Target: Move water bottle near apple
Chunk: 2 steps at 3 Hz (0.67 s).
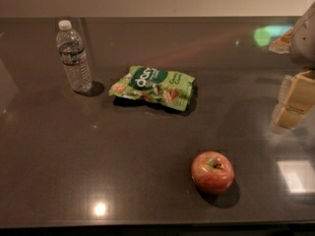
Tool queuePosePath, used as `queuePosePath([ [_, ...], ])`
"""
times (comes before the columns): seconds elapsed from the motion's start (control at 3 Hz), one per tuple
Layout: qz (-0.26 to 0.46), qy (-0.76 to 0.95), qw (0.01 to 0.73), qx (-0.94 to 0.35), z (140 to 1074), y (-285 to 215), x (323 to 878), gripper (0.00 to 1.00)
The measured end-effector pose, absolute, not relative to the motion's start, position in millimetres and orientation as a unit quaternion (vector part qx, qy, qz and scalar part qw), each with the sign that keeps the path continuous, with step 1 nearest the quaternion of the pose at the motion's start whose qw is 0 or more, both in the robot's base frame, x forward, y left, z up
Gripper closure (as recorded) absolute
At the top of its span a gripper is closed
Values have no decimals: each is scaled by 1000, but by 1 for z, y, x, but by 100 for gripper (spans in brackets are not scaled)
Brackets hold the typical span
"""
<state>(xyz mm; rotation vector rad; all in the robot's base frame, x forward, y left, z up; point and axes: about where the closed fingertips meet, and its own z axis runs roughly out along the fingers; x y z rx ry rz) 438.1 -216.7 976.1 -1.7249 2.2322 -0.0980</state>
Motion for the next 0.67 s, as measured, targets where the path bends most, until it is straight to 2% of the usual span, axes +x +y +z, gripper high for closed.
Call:
queuePosePath([
  [0.67,-15,780,187,-597,984,-201,456,0],
])
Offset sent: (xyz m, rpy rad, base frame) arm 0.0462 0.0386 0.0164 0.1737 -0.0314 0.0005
